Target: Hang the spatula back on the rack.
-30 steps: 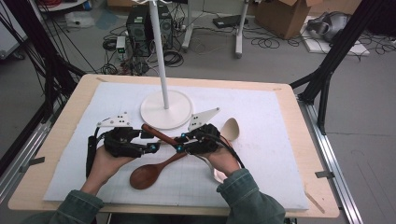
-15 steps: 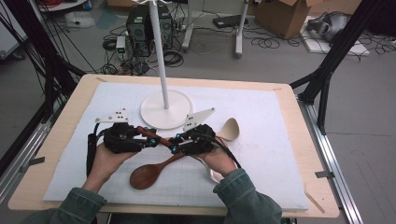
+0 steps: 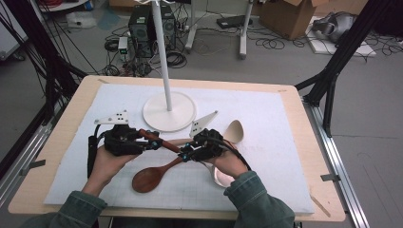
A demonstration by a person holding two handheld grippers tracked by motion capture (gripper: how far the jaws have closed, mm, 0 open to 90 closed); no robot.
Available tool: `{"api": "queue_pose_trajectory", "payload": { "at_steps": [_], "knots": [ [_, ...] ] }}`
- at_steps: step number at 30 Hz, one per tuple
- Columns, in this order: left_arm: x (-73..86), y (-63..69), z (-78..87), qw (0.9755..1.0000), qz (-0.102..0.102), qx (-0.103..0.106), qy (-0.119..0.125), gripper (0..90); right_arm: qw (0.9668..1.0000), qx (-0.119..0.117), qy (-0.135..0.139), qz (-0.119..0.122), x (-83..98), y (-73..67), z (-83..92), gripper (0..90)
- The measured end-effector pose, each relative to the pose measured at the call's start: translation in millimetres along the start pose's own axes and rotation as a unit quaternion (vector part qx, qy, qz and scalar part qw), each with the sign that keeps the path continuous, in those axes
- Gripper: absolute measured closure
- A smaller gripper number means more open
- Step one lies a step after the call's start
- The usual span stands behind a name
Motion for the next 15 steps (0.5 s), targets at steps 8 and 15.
{"api": "queue_pose_trajectory", "payload": {
  "at_steps": [8,15],
  "knots": [
    [-4.5,1.9,0.4,1.0,0.002,0.001,0.007,58.9,0.9999,0.001,0.005,0.014,-1.5,-1.0,0.0,83.8],
    [-9.5,4.7,-2.9,0.9999,0.008,-0.001,0.015,57.9,0.9986,0.024,0.045,0.011,-9.3,-5.0,2.3,84.2]
  ]
}}
Point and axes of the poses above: each handheld gripper's, and its own axes: z roughly backward along the jaws, x roughly out of its underside, y roughly to its right, the point moved 3 cm from there along -z, roughly forward along the jaws, and after that the axes turned 3 degrees about -z, right-handed, at the moved point
